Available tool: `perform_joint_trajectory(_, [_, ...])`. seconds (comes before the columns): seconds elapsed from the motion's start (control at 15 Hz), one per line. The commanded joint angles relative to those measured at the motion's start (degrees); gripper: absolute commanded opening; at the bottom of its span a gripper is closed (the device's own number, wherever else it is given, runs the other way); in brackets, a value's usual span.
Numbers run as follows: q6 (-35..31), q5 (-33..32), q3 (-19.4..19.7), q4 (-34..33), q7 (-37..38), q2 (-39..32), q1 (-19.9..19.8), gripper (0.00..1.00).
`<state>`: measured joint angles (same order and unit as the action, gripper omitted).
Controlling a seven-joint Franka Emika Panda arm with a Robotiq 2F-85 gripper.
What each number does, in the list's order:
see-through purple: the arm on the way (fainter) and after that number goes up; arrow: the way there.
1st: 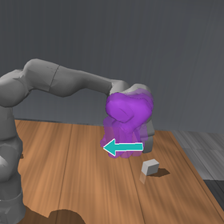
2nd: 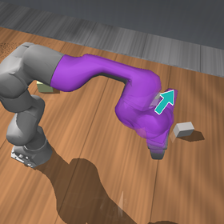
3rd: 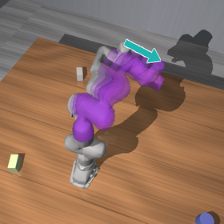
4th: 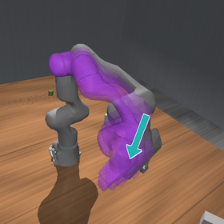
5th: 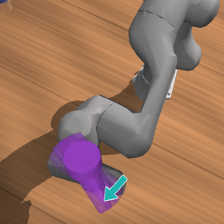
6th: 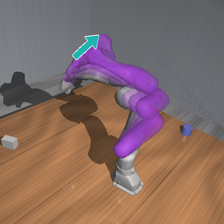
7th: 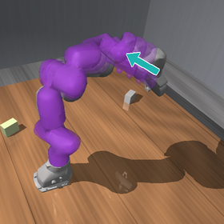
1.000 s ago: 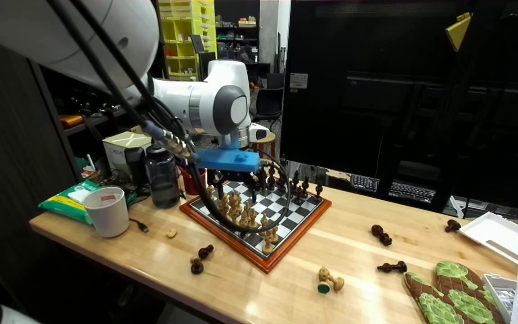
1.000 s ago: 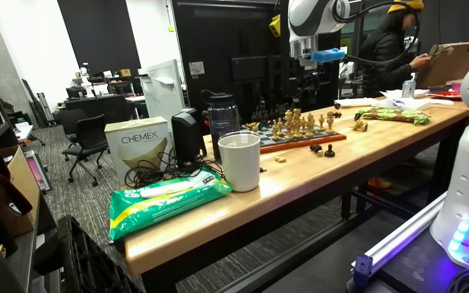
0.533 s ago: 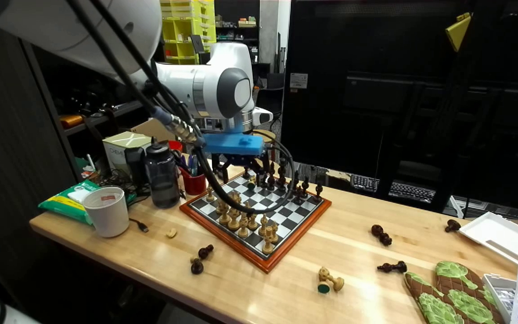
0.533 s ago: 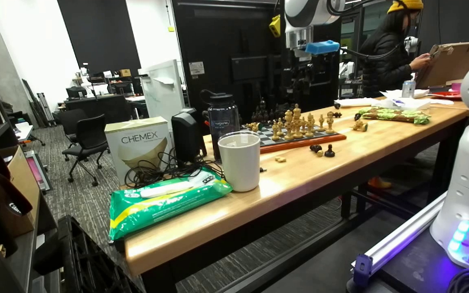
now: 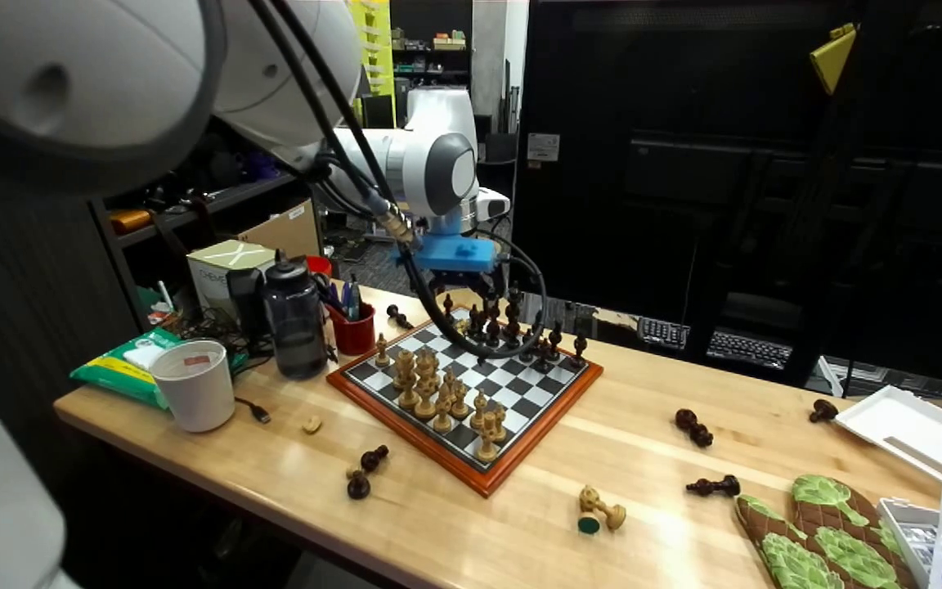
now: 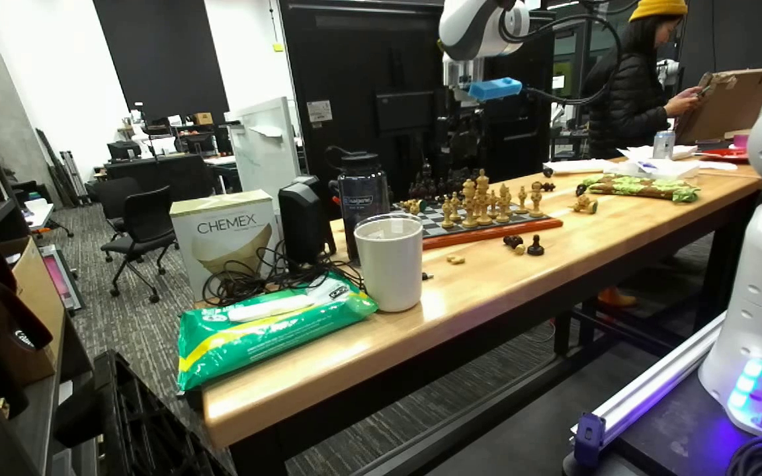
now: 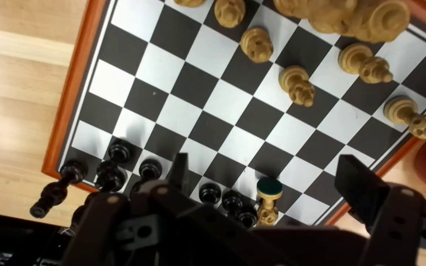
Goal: Push one beige chess piece on the chess board backwards
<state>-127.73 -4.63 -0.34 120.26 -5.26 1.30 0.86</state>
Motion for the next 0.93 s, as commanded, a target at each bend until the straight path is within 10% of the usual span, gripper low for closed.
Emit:
perform_joint_trajectory(0.0, [-1.78, -0.99, -0.03, -4.88, 1.54, -5.58, -0.15, 1.0])
perform_joint_trajectory(0.87, [-2.95, -0.83, 1.26, -7.07, 7.47, -10.56, -0.31, 1.0])
